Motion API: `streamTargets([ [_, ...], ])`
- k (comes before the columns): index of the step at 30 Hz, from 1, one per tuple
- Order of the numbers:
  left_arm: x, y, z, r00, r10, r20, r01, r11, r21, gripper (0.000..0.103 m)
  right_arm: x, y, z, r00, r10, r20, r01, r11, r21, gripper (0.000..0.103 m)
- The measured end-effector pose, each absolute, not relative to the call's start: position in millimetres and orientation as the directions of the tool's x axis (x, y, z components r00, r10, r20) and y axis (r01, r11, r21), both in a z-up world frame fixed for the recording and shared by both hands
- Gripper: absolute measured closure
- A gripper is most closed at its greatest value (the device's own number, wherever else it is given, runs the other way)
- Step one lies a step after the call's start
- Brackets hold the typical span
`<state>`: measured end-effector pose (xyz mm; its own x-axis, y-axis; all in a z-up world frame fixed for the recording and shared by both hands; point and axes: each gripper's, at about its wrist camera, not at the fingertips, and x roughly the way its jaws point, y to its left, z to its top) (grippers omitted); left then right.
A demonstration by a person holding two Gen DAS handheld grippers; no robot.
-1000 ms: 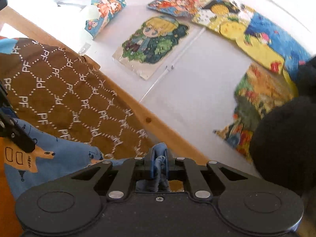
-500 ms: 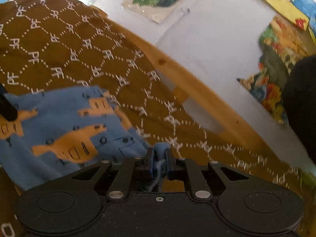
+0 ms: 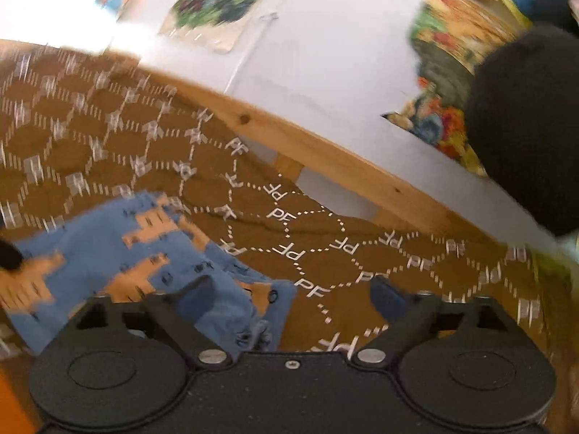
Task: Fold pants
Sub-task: 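Open both grippers and release the folded pants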
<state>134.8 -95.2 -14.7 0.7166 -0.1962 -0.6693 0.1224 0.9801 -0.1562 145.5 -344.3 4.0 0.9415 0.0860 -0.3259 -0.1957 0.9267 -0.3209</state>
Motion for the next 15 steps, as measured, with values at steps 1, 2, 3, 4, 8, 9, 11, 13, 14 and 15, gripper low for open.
streamTargets([
  [1,131,-95,-11,0.727,-0.199,-0.658,0.128,0.980,-0.155,0.010,140,-344,7,0.941,0.088,-0.325,-0.187,0.939,-0.288,0.001],
  [2,127,-95,-6,0.742,-0.201,-0.640,0.136,0.979,-0.150,0.006,133,-344,9,0.942,0.091,-0.324,-0.180,0.950,-0.256,0.001],
  [3,123,-96,-2,0.755,-0.200,-0.625,0.143,0.980,-0.141,0.004,128,-344,11,0.942,0.093,-0.323,-0.175,0.956,-0.235,0.001],
  [4,119,-97,1,0.765,-0.199,-0.612,0.151,0.980,-0.128,0.000,122,-343,14,0.942,0.095,-0.323,-0.171,0.961,-0.217,0.001],
  [8,102,-100,15,0.801,-0.183,-0.570,0.185,0.981,-0.055,0.000,98,-337,25,0.944,0.094,-0.316,-0.146,0.979,-0.143,0.001],
  [9,97,-100,16,0.808,-0.179,-0.561,0.194,0.980,-0.035,0.000,90,-336,27,0.944,0.094,-0.316,-0.140,0.982,-0.124,0.001],
  [11,88,-100,18,0.818,-0.174,-0.548,0.204,0.979,-0.005,0.000,74,-334,30,0.945,0.088,-0.315,-0.121,0.989,-0.089,0.001],
  [13,79,-99,17,0.819,-0.177,-0.546,0.219,0.976,0.011,0.000,61,-333,30,0.943,0.083,-0.323,-0.107,0.993,-0.058,0.001],
  [14,75,-97,16,0.813,-0.184,-0.552,0.229,0.973,0.013,0.000,54,-332,30,0.941,0.079,-0.330,-0.099,0.994,-0.046,0.001],
  [15,71,-96,15,0.806,-0.195,-0.560,0.242,0.970,0.011,0.000,48,-331,29,0.938,0.072,-0.339,-0.090,0.995,-0.037,0.001],
])
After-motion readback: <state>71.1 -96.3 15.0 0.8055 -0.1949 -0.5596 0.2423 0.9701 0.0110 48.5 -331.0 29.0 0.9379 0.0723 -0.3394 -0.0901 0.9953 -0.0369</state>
